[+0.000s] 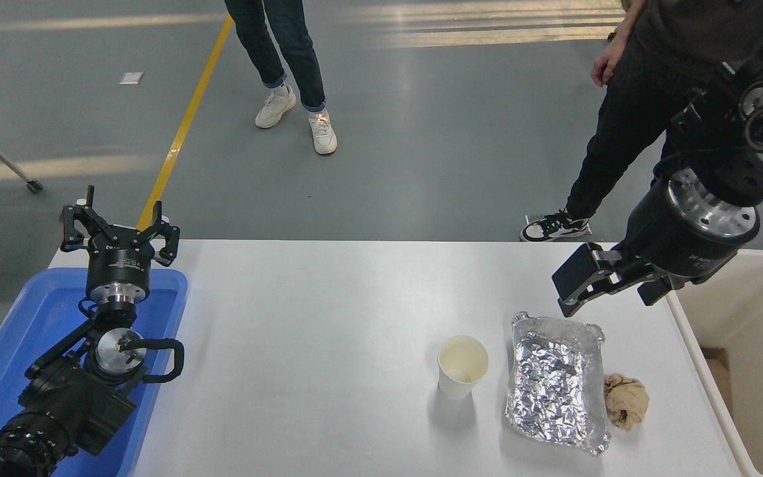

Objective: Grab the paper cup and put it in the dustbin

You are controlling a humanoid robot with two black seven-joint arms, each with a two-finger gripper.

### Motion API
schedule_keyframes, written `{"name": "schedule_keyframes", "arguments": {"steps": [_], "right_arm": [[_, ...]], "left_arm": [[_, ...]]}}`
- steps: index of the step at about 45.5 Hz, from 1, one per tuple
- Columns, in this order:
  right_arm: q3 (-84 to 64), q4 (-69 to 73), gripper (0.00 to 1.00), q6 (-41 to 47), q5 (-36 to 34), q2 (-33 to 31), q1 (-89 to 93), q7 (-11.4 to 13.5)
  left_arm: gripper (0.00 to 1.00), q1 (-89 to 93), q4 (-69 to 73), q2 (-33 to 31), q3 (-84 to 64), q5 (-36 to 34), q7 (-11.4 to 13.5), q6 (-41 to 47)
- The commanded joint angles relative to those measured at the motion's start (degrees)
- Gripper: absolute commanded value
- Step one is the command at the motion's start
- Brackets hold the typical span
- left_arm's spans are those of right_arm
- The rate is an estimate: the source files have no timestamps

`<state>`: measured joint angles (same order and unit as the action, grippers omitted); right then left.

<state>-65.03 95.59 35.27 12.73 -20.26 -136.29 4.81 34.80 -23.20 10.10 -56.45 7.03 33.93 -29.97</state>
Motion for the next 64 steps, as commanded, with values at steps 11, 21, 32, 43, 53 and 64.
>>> {"name": "schedule_keyframes", "arguments": {"steps": [11, 21, 32, 43, 53, 64], "right_arm": [[3.06, -14.46, 1.00, -18.13, -0.60, 11.03, 20.35, 0.55], [8.52, -22.01, 1.00, -18.22, -1.74, 14.19, 30.55, 0.98], [13.26, -27.99, 1.00, -18.31, -1.22, 15.43, 41.45, 2.13], [14.76, -30.54, 0.99, -18.57, 2.38, 15.95, 48.40, 2.48], [14.76, -33.45, 0.94, -20.59, 6.25, 15.69, 53.94, 2.48], [14.94, -33.89, 0.46, -21.82, 6.08, 15.51, 55.26, 2.57]], "left_arm": [[0.99, 0.00, 0.00, 0.00, 0.02, 0.00, 0.00, 0.00], [0.99, 0.00, 0.00, 0.00, 0.02, 0.00, -0.09, -0.09], [0.99, 0.00, 0.00, 0.00, 0.11, -0.08, -0.09, -0.09], [0.99, 0.00, 0.00, 0.00, 0.11, -0.08, -0.09, -0.09], [0.99, 0.00, 0.00, 0.00, 0.11, 0.00, -0.09, -0.09], [0.99, 0.00, 0.00, 0.00, 0.11, 0.00, -0.09, -0.09]]}}
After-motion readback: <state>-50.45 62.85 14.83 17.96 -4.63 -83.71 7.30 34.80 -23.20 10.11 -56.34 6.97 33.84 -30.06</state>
